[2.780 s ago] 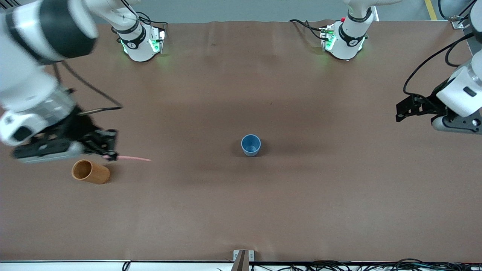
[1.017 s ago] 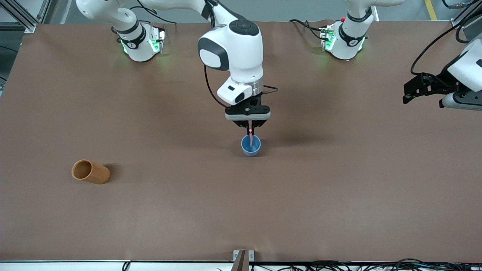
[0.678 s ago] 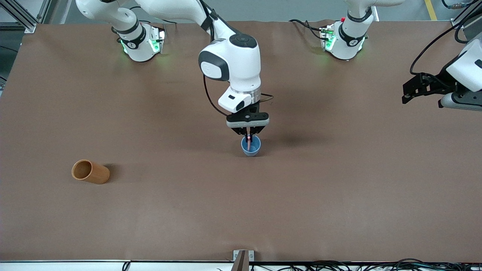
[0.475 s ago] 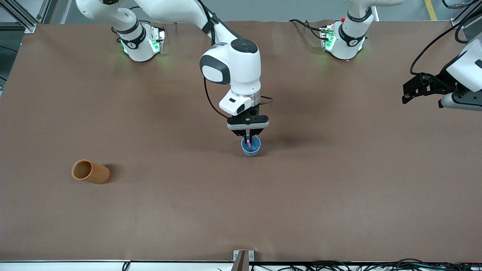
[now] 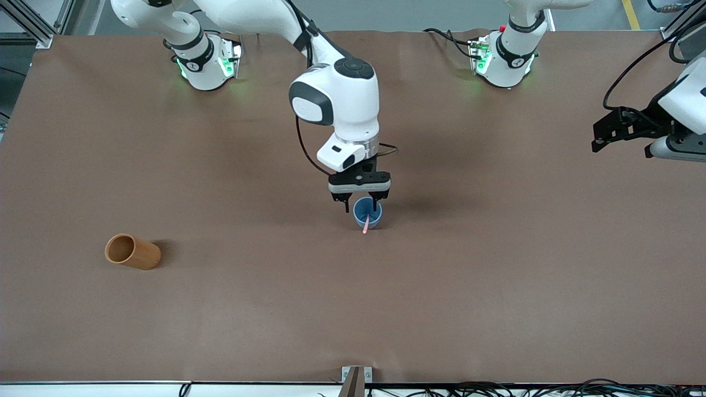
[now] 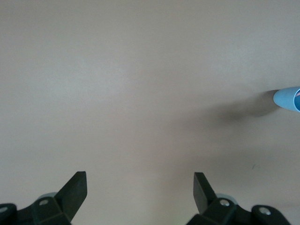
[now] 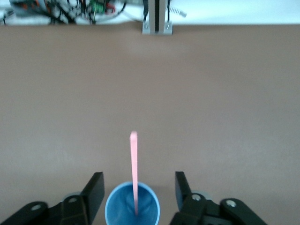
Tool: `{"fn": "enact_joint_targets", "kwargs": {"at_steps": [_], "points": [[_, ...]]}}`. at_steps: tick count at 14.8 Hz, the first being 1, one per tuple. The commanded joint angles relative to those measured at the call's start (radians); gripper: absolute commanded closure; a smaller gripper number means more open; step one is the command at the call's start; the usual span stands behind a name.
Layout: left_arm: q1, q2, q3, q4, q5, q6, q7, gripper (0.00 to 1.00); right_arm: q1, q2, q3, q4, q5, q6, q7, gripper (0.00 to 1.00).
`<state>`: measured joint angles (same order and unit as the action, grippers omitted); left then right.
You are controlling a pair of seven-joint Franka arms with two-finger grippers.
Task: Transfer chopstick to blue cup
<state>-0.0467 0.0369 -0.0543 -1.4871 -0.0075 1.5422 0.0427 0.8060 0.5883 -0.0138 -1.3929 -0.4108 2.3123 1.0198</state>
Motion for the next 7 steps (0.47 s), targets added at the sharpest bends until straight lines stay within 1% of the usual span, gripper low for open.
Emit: {"fn": "enact_joint_targets", "kwargs": {"at_steps": [1,2,3,5,6,7], "points": [[0.03,-0.02,-0.036,-0.019,-0.017,0.012,0.013,0.0,-0.063,-0.106,0.015,-0.029,-0.009,-0.057,0.013,0.06],[0.025,-0.019,-0.035,-0.019,-0.017,0.012,0.011,0.0,-0.086,-0.14,0.017,-0.032,-0.008,-0.091,0.01,0.06],[0.018,-0.017,-0.032,-0.019,-0.016,0.012,0.009,0.0,-0.111,-0.178,0.017,-0.032,0.016,-0.134,0.008,0.01],[0.013,-0.017,-0.032,-0.019,-0.016,0.012,0.008,0.0,-0.169,-0.244,0.014,-0.034,0.116,-0.198,-0.006,0.0],[-0.002,-0.017,-0.024,-0.019,-0.014,0.012,0.006,0.0,-0.203,-0.274,0.015,-0.034,0.145,-0.241,-0.038,0.0],[-0.022,-0.017,-0.001,-0.019,-0.014,0.01,0.005,0.0,-0.241,-0.303,0.014,-0.034,0.162,-0.301,-0.097,0.0]]}}
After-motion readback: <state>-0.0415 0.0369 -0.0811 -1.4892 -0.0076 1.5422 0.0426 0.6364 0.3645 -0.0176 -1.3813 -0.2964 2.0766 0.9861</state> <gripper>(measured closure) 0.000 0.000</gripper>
